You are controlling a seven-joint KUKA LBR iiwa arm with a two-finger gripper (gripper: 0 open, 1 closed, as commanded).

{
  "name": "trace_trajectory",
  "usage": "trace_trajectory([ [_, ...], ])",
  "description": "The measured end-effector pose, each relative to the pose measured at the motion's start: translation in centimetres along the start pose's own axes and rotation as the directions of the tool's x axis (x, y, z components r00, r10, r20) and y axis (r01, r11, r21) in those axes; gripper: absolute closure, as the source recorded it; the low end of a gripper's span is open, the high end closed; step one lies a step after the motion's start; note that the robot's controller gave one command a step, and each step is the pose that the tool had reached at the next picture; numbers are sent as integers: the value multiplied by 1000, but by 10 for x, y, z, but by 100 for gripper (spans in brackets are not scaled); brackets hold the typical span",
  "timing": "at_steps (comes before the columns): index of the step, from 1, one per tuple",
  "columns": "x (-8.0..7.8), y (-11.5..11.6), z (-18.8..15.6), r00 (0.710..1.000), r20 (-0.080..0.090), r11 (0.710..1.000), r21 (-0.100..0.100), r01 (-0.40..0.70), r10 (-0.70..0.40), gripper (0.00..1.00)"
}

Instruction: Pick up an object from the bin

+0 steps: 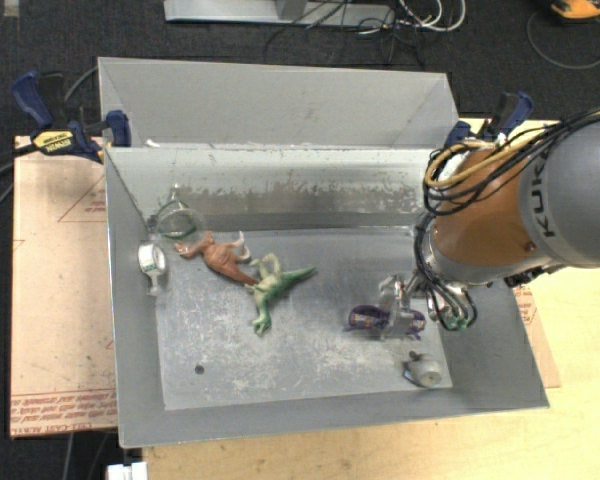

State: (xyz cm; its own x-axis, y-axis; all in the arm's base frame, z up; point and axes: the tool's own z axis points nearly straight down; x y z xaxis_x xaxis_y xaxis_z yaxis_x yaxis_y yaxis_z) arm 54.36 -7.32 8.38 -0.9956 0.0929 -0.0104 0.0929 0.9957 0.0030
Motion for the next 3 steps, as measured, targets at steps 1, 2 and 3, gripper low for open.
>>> trace_trajectory([
  [1,0,0,0,1000,0,1000,0,0,0,100],
  [2,-9,-1,-97,999,11,1000,1,32,-32,100],
  [3,-18,-9,-159,996,9,996,1,92,-92,100],
])
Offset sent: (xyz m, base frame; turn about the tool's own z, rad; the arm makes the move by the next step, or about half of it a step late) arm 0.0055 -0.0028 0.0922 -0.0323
